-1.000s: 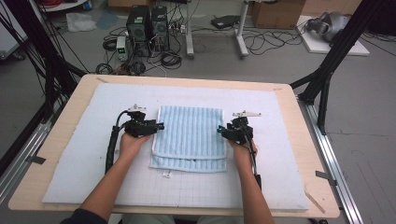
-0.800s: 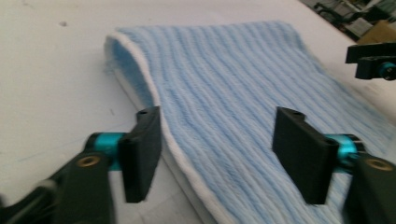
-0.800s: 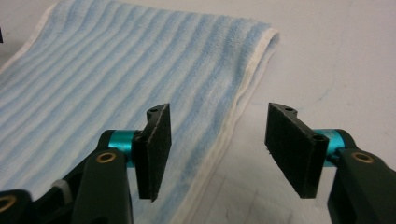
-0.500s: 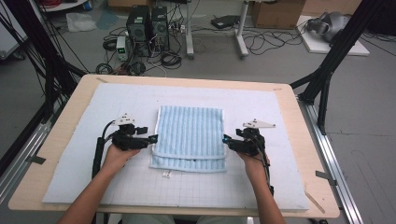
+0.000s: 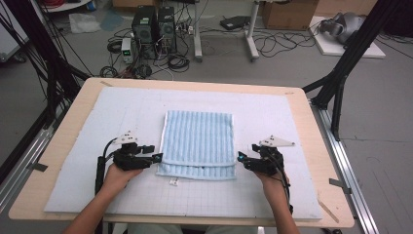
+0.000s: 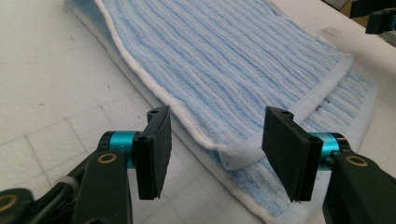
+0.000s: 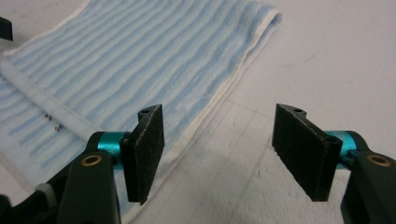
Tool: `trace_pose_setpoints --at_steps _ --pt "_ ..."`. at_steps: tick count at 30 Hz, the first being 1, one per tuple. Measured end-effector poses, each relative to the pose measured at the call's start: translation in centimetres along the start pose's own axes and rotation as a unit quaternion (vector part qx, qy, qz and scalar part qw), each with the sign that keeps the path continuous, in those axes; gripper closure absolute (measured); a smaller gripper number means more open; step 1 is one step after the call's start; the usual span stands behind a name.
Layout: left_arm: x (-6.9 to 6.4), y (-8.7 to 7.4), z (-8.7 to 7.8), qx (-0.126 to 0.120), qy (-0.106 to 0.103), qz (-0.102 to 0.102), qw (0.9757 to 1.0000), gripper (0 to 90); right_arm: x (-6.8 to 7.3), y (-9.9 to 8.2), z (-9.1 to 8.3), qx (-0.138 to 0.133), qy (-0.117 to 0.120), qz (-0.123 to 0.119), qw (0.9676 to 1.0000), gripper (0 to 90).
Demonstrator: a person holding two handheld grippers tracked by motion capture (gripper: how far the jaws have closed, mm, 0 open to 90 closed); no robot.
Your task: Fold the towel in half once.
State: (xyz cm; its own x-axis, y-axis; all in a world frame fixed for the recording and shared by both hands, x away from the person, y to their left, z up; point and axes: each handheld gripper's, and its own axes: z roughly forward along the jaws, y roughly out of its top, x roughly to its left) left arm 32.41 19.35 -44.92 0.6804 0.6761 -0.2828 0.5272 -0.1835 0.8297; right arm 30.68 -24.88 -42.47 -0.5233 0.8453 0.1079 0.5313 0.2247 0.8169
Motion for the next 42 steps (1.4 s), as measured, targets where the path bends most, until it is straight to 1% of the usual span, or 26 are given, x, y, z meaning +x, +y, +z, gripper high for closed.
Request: trace_pose_setpoints --at_steps 3,5,9,11,12,14,15,17,21,23,24,25,26,27,28,30,32,34,36,38,41,42 --pt "-0.3 -0.2 0.2 0.006 -0.001 0.003 1.0000 46.7 0.2 -0.4 -0.3 0.003 0.004 0.001 1.0000 35.0" --pt "-0.3 -0.2 0.3 0.009 0.000 0.006 0.9999 48.7 0.3 -0.5 -0.5 0.000 0.004 0.002 1.0000 35.0" --pt "-0.4 -0.2 0.3 0.014 0.002 0.010 0.9998 56.6 0.4 -0.5 -0.5 -0.002 0.005 0.001 1.0000 35.3" --pt "-0.6 -0.2 0.3 0.021 0.002 0.015 0.9997 63.2 0.4 -0.6 -0.4 0.000 0.007 0.003 1.0000 35.5" --pt "-0.6 -0.2 0.4 0.024 0.000 0.020 0.9995 69.2 0.4 -0.6 -0.3 0.002 0.008 0.003 1.0000 35.8" --pt "-0.8 -0.2 0.4 0.027 0.003 0.032 0.9991 78.7 0.5 -0.6 -0.3 0.004 0.009 0.001 1.0000 36.5" --pt "-0.8 -0.2 0.3 0.026 0.003 0.038 0.9989 82.7 0.5 -0.6 -0.2 0.003 0.012 0.000 0.9999 37.4" --pt "-0.9 -0.1 0.1 0.020 0.000 0.044 0.9988 89.5 0.7 -0.6 -0.1 0.006 0.016 -0.001 0.9999 38.2" --pt "-1.1 0.1 -0.2 0.012 -0.005 0.046 0.9989 89.6 0.9 -0.6 0.3 0.012 0.021 -0.007 0.9997 39.4" --pt "-1.1 0.0 -0.2 0.012 -0.007 0.044 0.9990 89.6 0.9 -0.7 0.4 0.014 0.021 -0.005 0.9997 39.4" --pt "-1.1 0.0 -0.1 0.013 -0.006 0.042 0.9990 89.5 1.0 -0.6 0.4 0.013 0.022 -0.005 0.9997 39.5" --pt "-1.1 0.0 -0.1 0.014 0.002 0.043 0.9990 87.6 1.0 -0.6 0.4 0.013 0.022 -0.006 0.9997 39.7" --pt "-1.2 -0.1 0.0 0.013 0.020 0.040 0.9989 75.7 0.9 -0.6 0.3 0.012 0.022 -0.006 0.9997 39.8" --pt "-1.2 -0.1 0.1 0.012 0.027 0.036 0.9989 63.5 0.9 -0.6 0.3 0.011 0.022 -0.005 0.9997 39.7" --pt "-1.1 -0.1 0.1 0.008 0.030 0.030 0.9990 59.3 0.9 -0.6 0.3 0.012 0.022 -0.004 0.9997 39.7" --pt "-1.2 -0.1 0.3 0.009 0.031 0.031 0.9990 56.3 0.8 -0.6 0.3 0.012 0.022 -0.002 0.9997 39.7" --pt "-1.4 -0.1 0.6 0.017 0.029 0.034 0.9988 57.7 0.7 -0.7 0.4 0.013 0.022 -0.005 0.9997 39.8" --pt "-1.6 -0.2 1.0 0.031 0.030 0.043 0.9981 61.2 0.8 -0.7 0.4 0.013 0.024 -0.002 0.9996 39.8" --pt "-1.9 -0.1 1.3 0.043 0.039 0.054 0.9968 65.3 0.7 -0.7 0.4 0.014 0.025 0.000 0.9996 40.0" --pt "-2.1 -0.1 1.4 0.045 0.045 0.060 0.9961 70.3 0.7 -0.7 0.4 0.013 0.023 -0.001 0.9996 40.1" --pt "-2.3 -0.1 1.4 0.050 0.048 0.073 0.9949 78.1 0.6 -0.7 0.4 0.012 0.023 -0.001 0.9997 40.1" --pt "-2.4 -0.2 1.4 0.047 0.048 0.073 0.9951 80.0 0.6 -0.7 0.4 0.012 0.024 0.000 0.9996 40.1"
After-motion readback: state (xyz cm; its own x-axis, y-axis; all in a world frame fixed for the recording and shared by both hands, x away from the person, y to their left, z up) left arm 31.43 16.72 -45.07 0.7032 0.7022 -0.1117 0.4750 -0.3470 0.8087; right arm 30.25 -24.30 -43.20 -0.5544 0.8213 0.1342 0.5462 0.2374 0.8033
